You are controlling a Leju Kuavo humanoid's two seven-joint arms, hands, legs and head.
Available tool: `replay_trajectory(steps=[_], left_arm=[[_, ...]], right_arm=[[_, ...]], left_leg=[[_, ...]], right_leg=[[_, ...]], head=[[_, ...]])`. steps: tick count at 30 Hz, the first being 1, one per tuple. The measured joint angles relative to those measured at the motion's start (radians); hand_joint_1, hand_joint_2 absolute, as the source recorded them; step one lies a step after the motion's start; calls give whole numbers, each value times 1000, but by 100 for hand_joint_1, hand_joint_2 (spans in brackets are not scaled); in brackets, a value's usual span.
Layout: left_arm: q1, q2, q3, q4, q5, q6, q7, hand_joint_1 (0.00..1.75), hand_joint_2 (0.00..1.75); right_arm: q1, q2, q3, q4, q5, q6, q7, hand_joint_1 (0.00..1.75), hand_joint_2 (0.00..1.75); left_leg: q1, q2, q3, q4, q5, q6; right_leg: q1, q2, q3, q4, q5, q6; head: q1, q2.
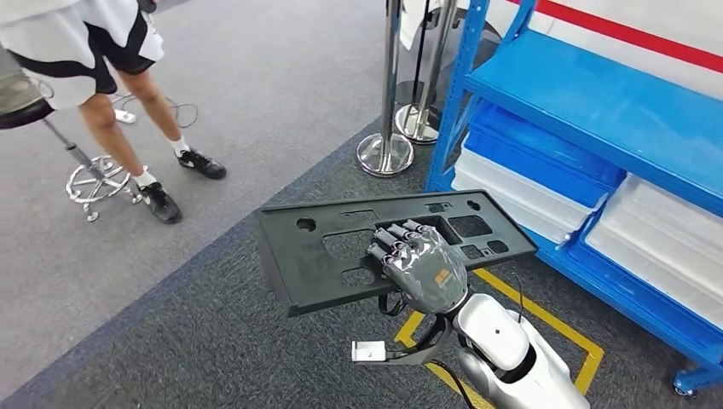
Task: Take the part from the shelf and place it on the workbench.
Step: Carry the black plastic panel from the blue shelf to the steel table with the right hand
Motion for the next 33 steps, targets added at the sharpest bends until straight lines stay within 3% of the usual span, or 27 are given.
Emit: replay_trajectory(steps=[1,2,4,6,7,9,10,12,14,15,16,17,19,21,23,24,25,27,29,31,32,33], left_arm=[[0,0,0,0,0,0,0,0,175],[0,0,0,0,0,0,0,0,175],[2,0,0,0,-1,0,1,0,175],[1,1,0,0,-2,0,2,0,175],[0,1,0,0,-2,0,3,0,175],[2,1,0,0,-3,1,5,0,175],[4,1,0,0,-3,1,6,0,175],[6,1,0,0,-5,1,7,0,175],[4,0,0,0,-8,2,7,0,175],[2,0,0,0,-9,2,7,0,175],[1,0,0,0,-9,3,7,0,175],[1,0,0,0,-9,3,7,0,175],[1,0,0,0,-9,3,6,0,175],[0,-1,0,0,-9,3,6,0,175],[0,-1,0,0,-10,3,5,0,175],[2,-1,0,0,-9,3,5,0,175],[4,-1,0,0,-9,3,5,0,175],[7,1,0,0,-8,2,5,0,175],[5,1,0,0,-6,2,5,0,175],[3,0,0,0,-6,1,5,0,175],[4,0,0,0,-6,1,5,0,175],[5,0,0,0,-5,1,5,0,175]], right_arm=[[0,0,1,0,0,0,-1,175,175],[0,0,1,0,1,1,-1,175,175],[-1,0,2,0,2,1,-2,175,175],[-3,0,2,0,2,1,-1,175,175],[-4,0,2,0,2,3,-2,175,175],[-8,0,3,0,1,7,-2,175,175],[-10,0,3,0,1,9,-1,175,175],[-13,0,3,1,1,11,-1,175,175],[-14,0,3,2,1,12,-2,175,175],[-14,0,3,4,1,12,-2,175,175],[-13,0,3,6,1,13,-2,175,175],[-14,0,3,8,1,13,-2,175,175],[-15,-1,3,9,1,14,-2,175,175],[-17,-1,3,9,1,14,-2,175,175],[-19,-1,4,10,1,14,-2,175,175],[-20,-1,4,10,1,15,-2,175,175],[-22,0,5,10,1,15,-2,175,175],[-25,0,6,10,2,16,-1,175,175],[-26,0,6,10,3,16,0,175,175],[-26,0,7,11,3,17,0,175,175],[-25,0,8,11,4,17,0,175,175],[-26,1,10,11,4,17,-1,175,175]], left_leg=[[4,4,-17,34,-6,-5],[7,8,-15,31,6,-9],[10,30,46,-80,67,-12],[3,62,109,-197,104,-3],[-1,69,122,-223,107,4],[-6,53,120,-230,106,20],[-5,42,121,-233,108,27],[-1,23,124,-241,114,41],[-1,4,125,-243,116,49],[-3,-8,124,-242,116,51],[-6,-22,124,-241,116,52],[-7,-36,124,-239,115,52],[-9,-65,125,-235,114,51],[-10,-90,122,-229,112,46],[-8,-111,114,-226,114,35],[-5,-122,111,-228,116,28],[-4,-121,109,-226,115,23],[-5,-74,90,-185,88,11],[-4,-13,37,-72,28,2],[2,3,-17,35,-11,-7],[4,6,-21,44,-5,-9],[5,11,-4,14,19,-11]], right_leg=[[0,-17,0,1,-2,1],[-1,-33,1,2,-4,4],[-4,-61,5,6,-10,12],[-1,-83,9,10,-18,24],[2,-92,11,11,-21,30],[5,-111,16,7,-23,42],[3,-106,19,9,-27,48],[-2,-63,2,53,-61,53],[-2,-12,-57,172,-124,52],[-1,-3,-91,236,-147,51],[0,1,-114,276,-152,50],[1,4,-122,281,-137,48],[1,18,-87,185,-63,41],[-1,59,-39,69,-12,35],[2,76,-24,29,-7,32],[3,66,-22,25,-6,31],[3,54,-19,21,-4,27],[2,28,-10,10,0,13],[4,1,-6,6,-1,3],[6,-28,-5,8,-4,2],[7,-43,-4,8,-6,3],[7,-57,-2,9,-9,5]], head=[[0,0],[0,0],[0,0],[0,0],[0,0],[1,0],[1,0],[1,0],[1,0],[1,0],[1,0],[1,0],[1,0],[1,0],[0,0],[0,0],[0,0],[0,0],[0,0],[0,0],[0,0],[0,0]])
